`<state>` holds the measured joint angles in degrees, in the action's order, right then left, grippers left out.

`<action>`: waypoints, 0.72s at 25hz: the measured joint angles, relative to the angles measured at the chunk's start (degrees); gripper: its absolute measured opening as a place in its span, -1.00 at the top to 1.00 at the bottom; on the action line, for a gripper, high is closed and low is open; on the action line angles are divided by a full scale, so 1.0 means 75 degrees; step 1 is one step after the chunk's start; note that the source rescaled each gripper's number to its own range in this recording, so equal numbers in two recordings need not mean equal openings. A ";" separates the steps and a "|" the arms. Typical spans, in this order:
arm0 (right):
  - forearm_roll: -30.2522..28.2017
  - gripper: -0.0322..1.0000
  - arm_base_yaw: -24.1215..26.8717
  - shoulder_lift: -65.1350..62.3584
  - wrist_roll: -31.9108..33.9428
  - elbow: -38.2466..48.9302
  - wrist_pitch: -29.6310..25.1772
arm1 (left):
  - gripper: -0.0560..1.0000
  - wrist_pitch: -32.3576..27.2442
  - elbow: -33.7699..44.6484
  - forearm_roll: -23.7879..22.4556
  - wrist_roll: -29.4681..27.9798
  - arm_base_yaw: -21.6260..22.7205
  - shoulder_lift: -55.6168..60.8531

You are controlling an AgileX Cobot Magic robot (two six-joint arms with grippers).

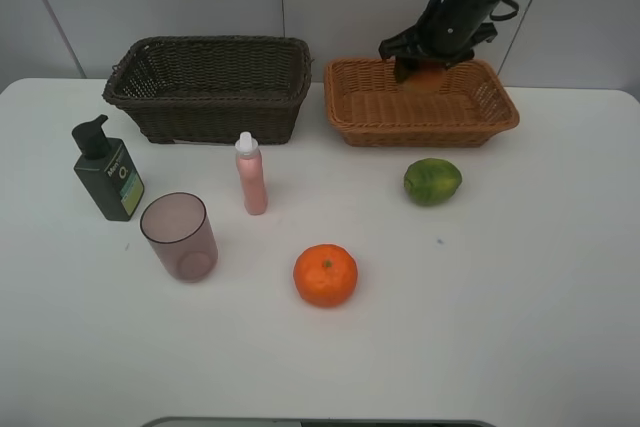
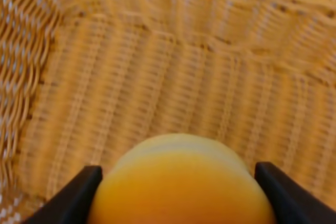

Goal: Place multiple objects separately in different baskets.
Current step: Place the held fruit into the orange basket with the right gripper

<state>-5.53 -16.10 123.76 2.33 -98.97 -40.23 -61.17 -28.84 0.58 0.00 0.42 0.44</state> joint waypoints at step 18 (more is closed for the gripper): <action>-0.0117 0.13 0.0000 0.0760 0.0000 0.0000 0.1325 | -0.96 0.0000 0.0000 0.0000 0.0000 0.0000 0.0000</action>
<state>-6.41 -16.10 129.46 2.33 -98.97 -30.29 -61.17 -28.84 0.58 0.00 0.42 0.44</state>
